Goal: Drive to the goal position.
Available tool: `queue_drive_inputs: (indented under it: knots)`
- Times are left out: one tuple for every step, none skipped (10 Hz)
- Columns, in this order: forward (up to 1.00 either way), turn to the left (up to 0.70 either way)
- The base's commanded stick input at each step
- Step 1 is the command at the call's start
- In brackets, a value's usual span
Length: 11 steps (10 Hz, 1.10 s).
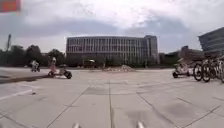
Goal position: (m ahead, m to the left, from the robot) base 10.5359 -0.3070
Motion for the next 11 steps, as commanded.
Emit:
queue_drive_inputs:
  knots:
    - [0.11, 0.00]
    - [0.09, 0.00]
    - [0.05, 0.00]
    - [0.00, 0.00]
    - [0.00, 0.00]
    - [0.00, 0.00]
    - [0.00, 0.00]
    - [0.00, 0.00]
    - [0.00, 0.00]
    - [0.00, 0.00]
    - [0.00, 0.00]
